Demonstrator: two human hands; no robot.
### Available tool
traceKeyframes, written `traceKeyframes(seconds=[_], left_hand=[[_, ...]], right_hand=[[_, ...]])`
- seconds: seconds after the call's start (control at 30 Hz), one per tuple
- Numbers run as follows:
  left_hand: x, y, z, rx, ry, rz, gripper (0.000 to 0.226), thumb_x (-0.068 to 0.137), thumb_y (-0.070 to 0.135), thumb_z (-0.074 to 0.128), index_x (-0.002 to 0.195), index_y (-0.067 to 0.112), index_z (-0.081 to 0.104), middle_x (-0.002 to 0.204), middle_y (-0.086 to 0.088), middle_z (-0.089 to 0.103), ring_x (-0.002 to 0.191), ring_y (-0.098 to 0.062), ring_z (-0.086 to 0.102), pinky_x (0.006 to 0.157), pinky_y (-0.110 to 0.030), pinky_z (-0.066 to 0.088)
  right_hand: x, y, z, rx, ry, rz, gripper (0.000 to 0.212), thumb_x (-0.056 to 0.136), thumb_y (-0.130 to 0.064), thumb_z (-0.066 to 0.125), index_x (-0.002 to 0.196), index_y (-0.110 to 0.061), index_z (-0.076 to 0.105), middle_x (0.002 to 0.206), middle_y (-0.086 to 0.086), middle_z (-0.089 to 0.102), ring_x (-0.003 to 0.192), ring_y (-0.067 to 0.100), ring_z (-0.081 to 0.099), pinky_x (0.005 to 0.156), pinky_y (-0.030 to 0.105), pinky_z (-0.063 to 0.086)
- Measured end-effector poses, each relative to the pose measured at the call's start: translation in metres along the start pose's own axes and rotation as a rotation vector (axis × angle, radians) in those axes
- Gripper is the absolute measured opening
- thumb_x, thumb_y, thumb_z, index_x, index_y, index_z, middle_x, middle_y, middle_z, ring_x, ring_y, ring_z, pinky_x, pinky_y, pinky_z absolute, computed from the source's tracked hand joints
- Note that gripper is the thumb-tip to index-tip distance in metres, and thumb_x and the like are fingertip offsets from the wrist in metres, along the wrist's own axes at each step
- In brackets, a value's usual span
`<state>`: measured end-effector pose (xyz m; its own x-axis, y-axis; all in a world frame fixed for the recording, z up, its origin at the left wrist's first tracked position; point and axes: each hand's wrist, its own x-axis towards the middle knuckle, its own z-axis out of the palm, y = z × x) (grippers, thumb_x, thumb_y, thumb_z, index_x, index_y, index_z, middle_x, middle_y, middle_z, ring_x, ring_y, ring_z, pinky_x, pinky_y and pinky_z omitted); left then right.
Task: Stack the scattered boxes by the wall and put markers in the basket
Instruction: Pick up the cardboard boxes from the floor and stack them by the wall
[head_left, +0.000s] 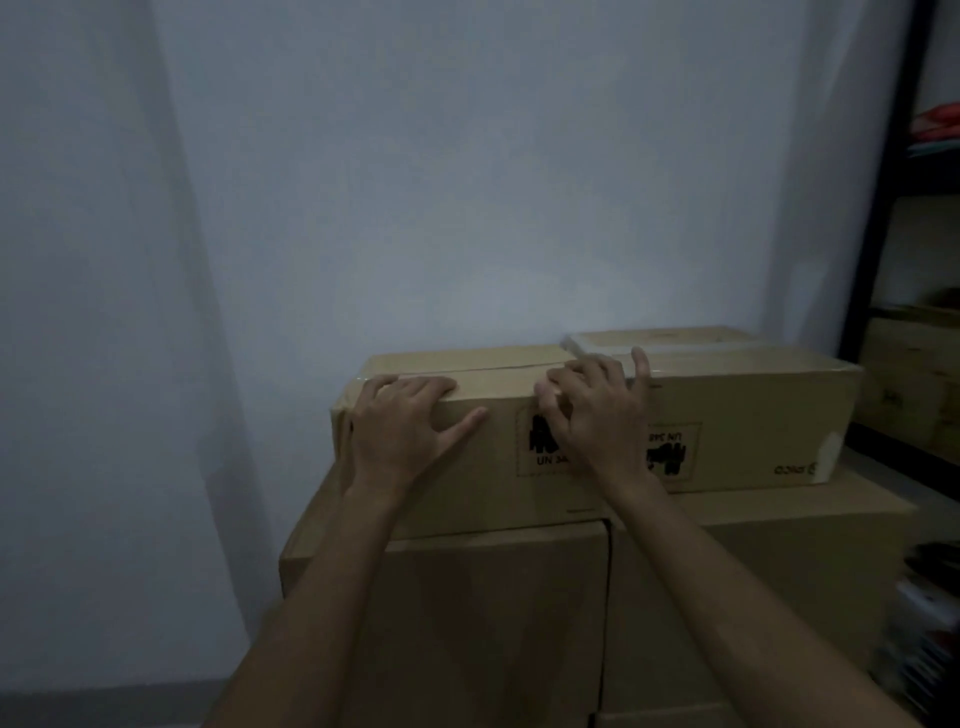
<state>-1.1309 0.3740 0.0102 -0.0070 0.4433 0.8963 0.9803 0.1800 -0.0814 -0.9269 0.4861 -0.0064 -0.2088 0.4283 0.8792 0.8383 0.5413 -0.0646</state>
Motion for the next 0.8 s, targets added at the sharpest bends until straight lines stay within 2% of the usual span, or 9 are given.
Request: traceKeyframes(seconds=[0.1, 0.2, 0.4, 0.57, 0.67, 0.8], left_hand=[[0.007, -0.004, 0.011, -0.036, -0.065, -0.023, 0.062, 0.081, 0.079, 0.037, 0.099, 0.032, 0.073, 0.097, 0.011, 0.075, 0.092, -0.013, 0.068, 0.089, -0.032, 0.047], [0.012, -0.006, 0.024, -0.079, -0.087, -0.049, 0.066, 0.080, 0.081, 0.035, 0.104, 0.032, 0.072, 0.101, 0.010, 0.075, 0.096, -0.015, 0.067, 0.093, -0.034, 0.045], [0.018, -0.012, 0.043, -0.072, -0.085, -0.067, 0.066, 0.082, 0.083, 0.034, 0.107, 0.034, 0.069, 0.105, 0.011, 0.073, 0.098, -0.012, 0.064, 0.095, -0.037, 0.041], [0.007, -0.005, 0.053, -0.109, -0.090, -0.115, 0.063, 0.087, 0.080, 0.029, 0.117, 0.035, 0.062, 0.118, 0.010, 0.065, 0.108, -0.017, 0.053, 0.092, -0.037, 0.028], [0.002, -0.004, 0.055, -0.128, -0.106, -0.154, 0.063, 0.087, 0.080, 0.026, 0.119, 0.036, 0.058, 0.121, 0.010, 0.062, 0.110, -0.020, 0.050, 0.094, -0.038, 0.027], [0.003, -0.002, 0.060, -0.122, -0.073, -0.171, 0.059, 0.087, 0.079, 0.030, 0.118, 0.036, 0.058, 0.119, 0.011, 0.061, 0.107, -0.019, 0.048, 0.093, -0.037, 0.028]], right_hand=[[0.005, 0.017, 0.008, -0.015, -0.017, 0.017, 0.052, 0.100, -0.056, 0.023, 0.103, -0.028, 0.067, 0.112, -0.003, 0.068, 0.114, 0.020, 0.055, 0.117, 0.056, 0.016], [0.011, 0.026, 0.015, -0.047, -0.064, 0.016, 0.054, 0.101, -0.056, 0.019, 0.106, -0.028, 0.066, 0.116, -0.005, 0.067, 0.120, 0.022, 0.052, 0.115, 0.055, 0.019], [0.016, 0.022, 0.027, -0.117, -0.086, 0.052, 0.052, 0.101, -0.056, 0.016, 0.109, -0.026, 0.058, 0.126, -0.005, 0.061, 0.126, 0.026, 0.044, 0.098, 0.047, 0.032], [0.014, 0.023, 0.029, -0.118, -0.057, 0.035, 0.050, 0.102, -0.055, 0.018, 0.109, -0.023, 0.056, 0.119, 0.000, 0.061, 0.116, 0.027, 0.048, 0.095, 0.047, 0.035], [0.012, 0.022, 0.030, -0.127, -0.058, 0.029, 0.053, 0.102, -0.055, 0.015, 0.109, -0.022, 0.056, 0.110, 0.004, 0.062, 0.105, 0.027, 0.050, 0.092, 0.045, 0.034], [0.012, 0.024, 0.032, -0.115, -0.010, 0.024, 0.050, 0.103, -0.054, 0.017, 0.107, -0.022, 0.055, 0.104, 0.004, 0.061, 0.100, 0.026, 0.050, 0.090, 0.044, 0.034]])
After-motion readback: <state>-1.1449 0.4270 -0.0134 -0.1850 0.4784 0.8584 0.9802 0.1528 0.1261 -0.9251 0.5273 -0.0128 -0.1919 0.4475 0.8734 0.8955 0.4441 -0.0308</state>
